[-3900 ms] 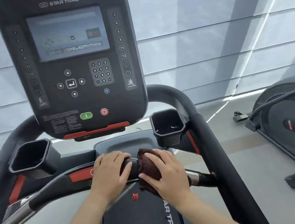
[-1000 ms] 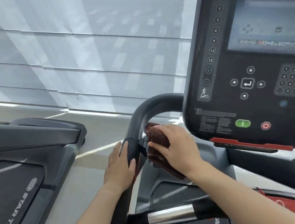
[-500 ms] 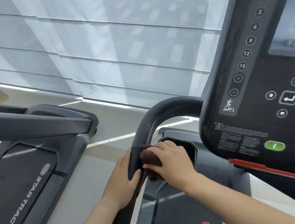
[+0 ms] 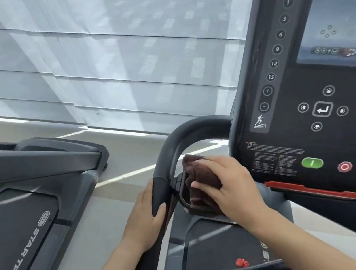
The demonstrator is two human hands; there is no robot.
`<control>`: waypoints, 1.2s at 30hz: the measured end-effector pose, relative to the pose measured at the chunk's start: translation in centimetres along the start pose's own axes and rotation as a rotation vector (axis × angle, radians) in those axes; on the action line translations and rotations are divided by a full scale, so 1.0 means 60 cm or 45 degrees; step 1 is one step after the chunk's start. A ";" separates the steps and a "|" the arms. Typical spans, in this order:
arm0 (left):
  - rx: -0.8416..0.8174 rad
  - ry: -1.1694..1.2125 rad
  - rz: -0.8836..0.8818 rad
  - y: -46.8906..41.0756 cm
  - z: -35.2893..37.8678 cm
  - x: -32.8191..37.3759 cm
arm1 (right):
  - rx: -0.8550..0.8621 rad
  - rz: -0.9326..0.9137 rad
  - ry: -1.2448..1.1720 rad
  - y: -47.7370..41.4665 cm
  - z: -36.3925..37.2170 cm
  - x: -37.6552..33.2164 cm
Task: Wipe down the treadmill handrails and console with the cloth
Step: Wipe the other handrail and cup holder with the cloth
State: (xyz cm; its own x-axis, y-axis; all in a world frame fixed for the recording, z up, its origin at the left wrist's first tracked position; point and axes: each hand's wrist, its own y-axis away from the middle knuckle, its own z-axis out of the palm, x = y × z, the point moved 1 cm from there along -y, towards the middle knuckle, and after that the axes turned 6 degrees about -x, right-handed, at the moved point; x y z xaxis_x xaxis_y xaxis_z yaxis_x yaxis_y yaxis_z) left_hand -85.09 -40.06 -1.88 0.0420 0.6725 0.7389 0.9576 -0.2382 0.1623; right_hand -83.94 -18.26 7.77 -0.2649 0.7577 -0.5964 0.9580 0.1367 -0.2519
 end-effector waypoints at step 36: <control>0.041 -0.050 -0.039 0.006 0.001 0.010 | -0.166 0.463 0.140 0.046 0.079 0.076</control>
State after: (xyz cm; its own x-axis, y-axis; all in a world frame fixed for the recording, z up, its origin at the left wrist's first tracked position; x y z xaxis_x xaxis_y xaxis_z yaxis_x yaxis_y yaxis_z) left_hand -84.70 -39.67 -1.41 0.0228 0.7061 0.7078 0.9672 -0.1947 0.1631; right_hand -83.04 -17.49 0.74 0.1007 0.8345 -0.5417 0.9949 -0.0789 0.0634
